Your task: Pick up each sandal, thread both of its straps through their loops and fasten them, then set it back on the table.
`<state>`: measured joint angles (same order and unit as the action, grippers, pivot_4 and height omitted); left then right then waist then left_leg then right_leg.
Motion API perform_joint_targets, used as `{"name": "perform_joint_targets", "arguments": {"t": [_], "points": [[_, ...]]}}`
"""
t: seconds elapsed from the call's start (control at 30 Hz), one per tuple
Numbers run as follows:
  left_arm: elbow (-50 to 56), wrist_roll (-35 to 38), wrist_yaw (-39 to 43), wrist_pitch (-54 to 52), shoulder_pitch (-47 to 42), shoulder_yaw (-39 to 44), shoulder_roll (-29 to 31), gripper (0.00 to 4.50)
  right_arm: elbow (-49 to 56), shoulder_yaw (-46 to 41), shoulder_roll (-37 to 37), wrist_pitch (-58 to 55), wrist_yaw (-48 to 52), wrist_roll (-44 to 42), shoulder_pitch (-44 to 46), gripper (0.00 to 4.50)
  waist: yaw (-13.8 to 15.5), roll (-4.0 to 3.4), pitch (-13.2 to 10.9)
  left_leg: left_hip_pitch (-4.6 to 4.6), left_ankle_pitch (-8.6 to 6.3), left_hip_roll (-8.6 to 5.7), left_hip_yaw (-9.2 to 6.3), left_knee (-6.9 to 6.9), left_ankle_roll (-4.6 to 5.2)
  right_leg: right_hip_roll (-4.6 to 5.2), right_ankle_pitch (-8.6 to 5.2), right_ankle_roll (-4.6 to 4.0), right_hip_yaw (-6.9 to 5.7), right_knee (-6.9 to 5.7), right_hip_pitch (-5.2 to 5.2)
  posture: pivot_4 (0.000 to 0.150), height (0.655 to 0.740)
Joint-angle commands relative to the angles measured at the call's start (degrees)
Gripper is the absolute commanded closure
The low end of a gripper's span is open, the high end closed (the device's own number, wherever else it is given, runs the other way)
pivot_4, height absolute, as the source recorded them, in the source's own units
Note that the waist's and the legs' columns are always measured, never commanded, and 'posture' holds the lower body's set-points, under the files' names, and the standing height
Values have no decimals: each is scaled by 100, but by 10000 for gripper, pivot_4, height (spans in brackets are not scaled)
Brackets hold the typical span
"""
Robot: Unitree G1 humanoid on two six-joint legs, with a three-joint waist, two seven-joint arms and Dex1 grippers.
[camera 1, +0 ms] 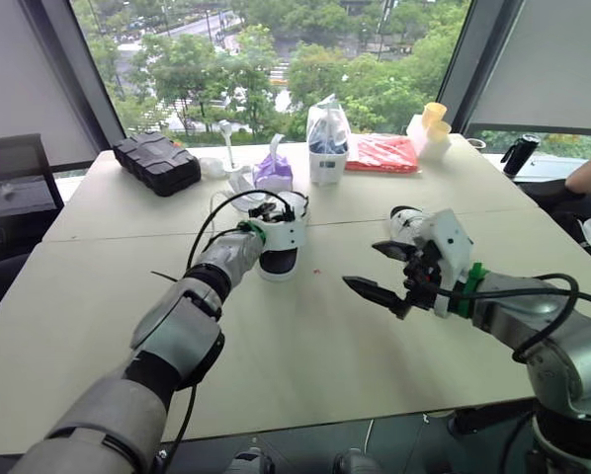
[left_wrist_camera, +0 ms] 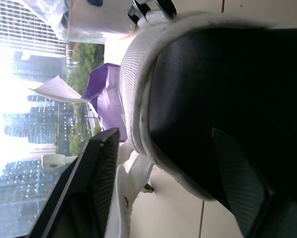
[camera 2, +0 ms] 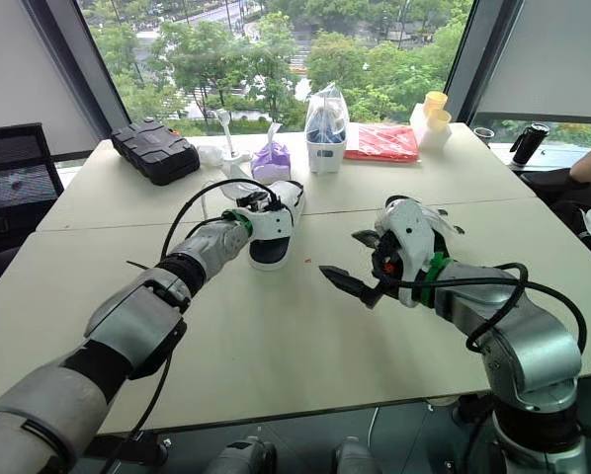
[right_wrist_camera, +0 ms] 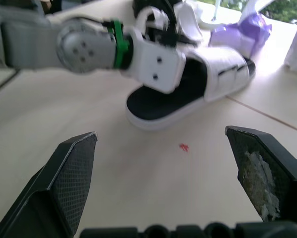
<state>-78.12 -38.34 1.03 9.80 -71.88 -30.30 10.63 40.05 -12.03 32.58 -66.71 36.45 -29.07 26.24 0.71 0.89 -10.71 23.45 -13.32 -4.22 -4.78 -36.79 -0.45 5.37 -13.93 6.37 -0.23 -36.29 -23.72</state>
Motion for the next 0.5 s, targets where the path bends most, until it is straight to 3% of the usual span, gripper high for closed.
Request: {"name": "perform_joint_targets", "arguments": {"t": [0.03,0.1,0.13,0.33,0.5], "points": [[7,-47,-78,-62,-97,4,28,33340,222,-174,145,-46,-178,-175,10,0,10,0,0,0,-2,-1,0,-3,3,1,0,0,0,0,2,1500,7400],[3,-35,-91,-62,-90,16,28,43282,239,-153,210,-46,-251,-218,-46,0,11,0,0,5,-5,-3,1,-10,8,2,1,2,0,0,2,1500,7400],[3,-37,-116,-52,-90,16,34,44311,245,-150,225,-43,-286,-251,-61,0,7,1,0,7,-6,-4,1,-15,9,3,2,4,0,0,2,1500,7400],[54,5,-315,162,-35,63,127,44311,239,-150,308,6,-477,-432,-144,0,5,1,0,10,-7,-4,3,-20,11,4,7,12,1,1,1,1500,7400],[301,304,-479,1130,-26,338,350,44311,152,-99,394,122,-535,-462,-218,0,6,1,0,12,-8,-4,4,-20,12,7,7,11,1,1,-2,1500,7400]]}}
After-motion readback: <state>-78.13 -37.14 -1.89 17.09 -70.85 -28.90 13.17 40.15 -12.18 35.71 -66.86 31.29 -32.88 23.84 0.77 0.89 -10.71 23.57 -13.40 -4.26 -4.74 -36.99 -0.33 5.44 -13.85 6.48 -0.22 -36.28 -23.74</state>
